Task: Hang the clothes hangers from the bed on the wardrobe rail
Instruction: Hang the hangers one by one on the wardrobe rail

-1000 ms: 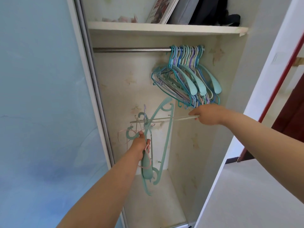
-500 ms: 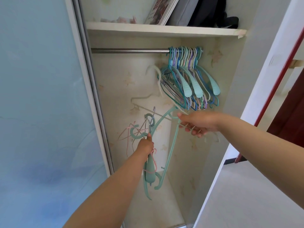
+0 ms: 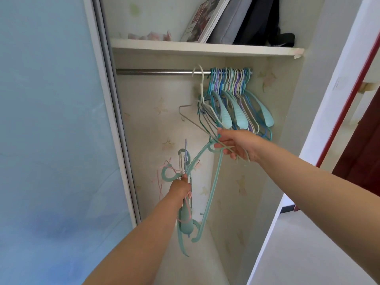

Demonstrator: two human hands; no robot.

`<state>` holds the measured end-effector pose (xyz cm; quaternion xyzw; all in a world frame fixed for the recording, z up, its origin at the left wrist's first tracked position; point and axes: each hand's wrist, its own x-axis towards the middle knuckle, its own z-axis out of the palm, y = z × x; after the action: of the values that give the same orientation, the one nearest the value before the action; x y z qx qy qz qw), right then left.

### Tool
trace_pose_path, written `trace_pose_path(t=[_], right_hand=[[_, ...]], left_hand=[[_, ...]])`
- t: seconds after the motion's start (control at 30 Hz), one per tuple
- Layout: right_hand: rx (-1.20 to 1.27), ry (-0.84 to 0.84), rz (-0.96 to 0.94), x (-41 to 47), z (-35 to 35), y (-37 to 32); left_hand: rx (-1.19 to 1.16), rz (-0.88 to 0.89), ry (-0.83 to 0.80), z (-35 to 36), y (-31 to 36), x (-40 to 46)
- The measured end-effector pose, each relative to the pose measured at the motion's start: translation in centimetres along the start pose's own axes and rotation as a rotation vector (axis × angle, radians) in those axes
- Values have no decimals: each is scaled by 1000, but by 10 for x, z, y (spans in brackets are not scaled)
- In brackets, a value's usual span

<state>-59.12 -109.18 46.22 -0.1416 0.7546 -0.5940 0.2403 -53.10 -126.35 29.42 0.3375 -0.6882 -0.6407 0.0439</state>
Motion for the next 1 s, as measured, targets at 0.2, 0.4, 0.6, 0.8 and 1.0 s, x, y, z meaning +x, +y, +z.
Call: trace_pose_path(t=[0.2, 0.4, 0.6, 0.8, 1.0], right_hand=[[14, 35, 95, 33, 5, -25], [79, 35, -6, 62, 24, -57], [30, 139, 9, 99, 30, -86], [-5, 196, 50, 118, 19, -83], [45, 268, 81, 125, -1, -57]], left_hand=[[39, -45, 6, -11, -3, 3], [-74, -55, 32, -25, -4, 3], [-108, -23, 66, -32, 1, 10], [-187, -47, 89, -42, -7, 12], [-237, -76, 121, -43, -24, 11]])
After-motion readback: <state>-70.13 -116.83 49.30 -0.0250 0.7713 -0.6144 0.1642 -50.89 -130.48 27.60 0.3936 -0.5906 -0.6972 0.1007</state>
